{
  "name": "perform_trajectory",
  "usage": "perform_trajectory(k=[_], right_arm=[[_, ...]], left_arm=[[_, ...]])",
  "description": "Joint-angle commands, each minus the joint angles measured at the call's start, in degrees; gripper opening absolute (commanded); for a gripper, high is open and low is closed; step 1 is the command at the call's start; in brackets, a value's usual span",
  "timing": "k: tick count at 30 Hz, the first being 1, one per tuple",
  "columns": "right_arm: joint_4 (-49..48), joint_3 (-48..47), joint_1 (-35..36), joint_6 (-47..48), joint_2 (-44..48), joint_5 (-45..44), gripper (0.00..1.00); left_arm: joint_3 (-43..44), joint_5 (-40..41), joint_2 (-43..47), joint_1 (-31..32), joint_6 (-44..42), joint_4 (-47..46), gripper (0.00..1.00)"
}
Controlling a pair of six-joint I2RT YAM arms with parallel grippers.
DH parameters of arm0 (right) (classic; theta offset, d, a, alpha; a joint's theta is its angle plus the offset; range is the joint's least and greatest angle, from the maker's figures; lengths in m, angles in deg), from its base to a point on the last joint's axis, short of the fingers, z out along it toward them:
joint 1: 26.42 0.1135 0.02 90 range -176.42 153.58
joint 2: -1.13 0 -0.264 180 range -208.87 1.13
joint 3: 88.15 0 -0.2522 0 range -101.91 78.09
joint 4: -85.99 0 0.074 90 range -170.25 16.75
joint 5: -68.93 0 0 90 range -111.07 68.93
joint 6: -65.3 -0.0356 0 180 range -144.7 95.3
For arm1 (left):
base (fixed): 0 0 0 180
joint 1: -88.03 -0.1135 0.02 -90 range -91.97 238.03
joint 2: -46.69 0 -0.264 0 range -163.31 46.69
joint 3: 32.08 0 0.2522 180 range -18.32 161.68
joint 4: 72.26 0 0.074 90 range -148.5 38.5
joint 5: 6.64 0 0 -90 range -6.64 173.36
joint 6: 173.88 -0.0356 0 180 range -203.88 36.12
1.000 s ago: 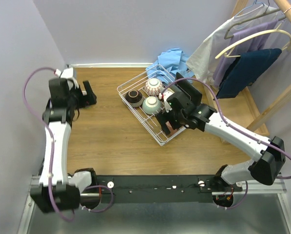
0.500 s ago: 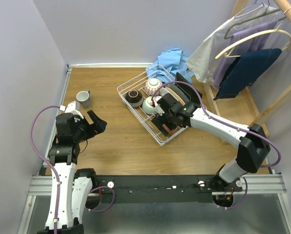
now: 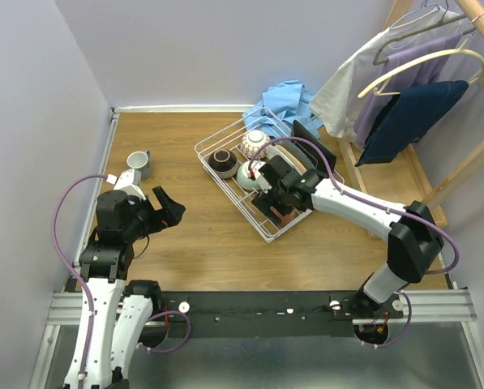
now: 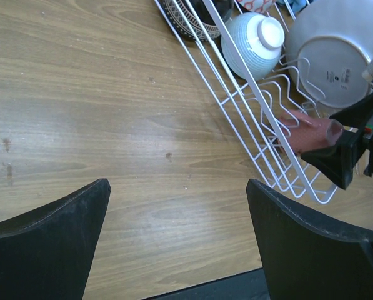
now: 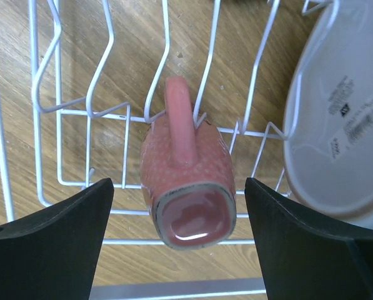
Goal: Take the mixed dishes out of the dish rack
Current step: Pick up the cup from the dish rack.
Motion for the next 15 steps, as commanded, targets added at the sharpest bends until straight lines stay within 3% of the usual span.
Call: perform_trajectory(k=[1, 9, 15], right_arm=[[-1.5, 2.1, -1.1, 2.1, -1.8, 2.4, 0.90], [-1.8, 3.1, -3.1, 3.1, -2.3, 6.8, 0.76], [-0.7, 1.5, -3.1, 2.5, -1.6, 9.3, 0.53]], left_arm=[[1.1, -0.6, 0.2, 1.7, -0.9, -0.2, 0.99], [2.3, -1.2, 0.3, 3.3, -1.0, 0.0, 0.99], [2.1, -1.9, 0.7, 4.0, -1.6, -0.9, 0.99]])
